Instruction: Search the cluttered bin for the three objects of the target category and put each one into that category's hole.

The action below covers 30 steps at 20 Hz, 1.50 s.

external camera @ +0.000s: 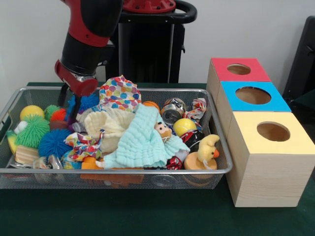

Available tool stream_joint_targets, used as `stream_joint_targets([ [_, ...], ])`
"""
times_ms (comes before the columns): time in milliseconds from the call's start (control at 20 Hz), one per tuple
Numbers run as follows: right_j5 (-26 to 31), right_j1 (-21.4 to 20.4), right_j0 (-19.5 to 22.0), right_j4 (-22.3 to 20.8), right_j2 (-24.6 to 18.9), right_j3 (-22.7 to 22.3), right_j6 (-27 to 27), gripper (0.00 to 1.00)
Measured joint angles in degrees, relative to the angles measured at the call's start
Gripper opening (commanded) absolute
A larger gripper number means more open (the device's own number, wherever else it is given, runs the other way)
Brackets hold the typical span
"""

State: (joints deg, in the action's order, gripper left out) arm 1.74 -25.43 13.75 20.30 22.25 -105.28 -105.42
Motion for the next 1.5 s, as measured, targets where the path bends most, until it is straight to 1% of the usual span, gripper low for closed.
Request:
stream_joint_targets([
  [300,3.27,-0.98,-1.87,1.12,1.68,0.65,0.00,1.00],
  [550,3.68,-1.35,-2.92,1.91,1.96,1.06,0.00,1.00],
  [1500,3.69,-1.15,-2.58,2.15,1.96,1.89,0.00,1.00],
])
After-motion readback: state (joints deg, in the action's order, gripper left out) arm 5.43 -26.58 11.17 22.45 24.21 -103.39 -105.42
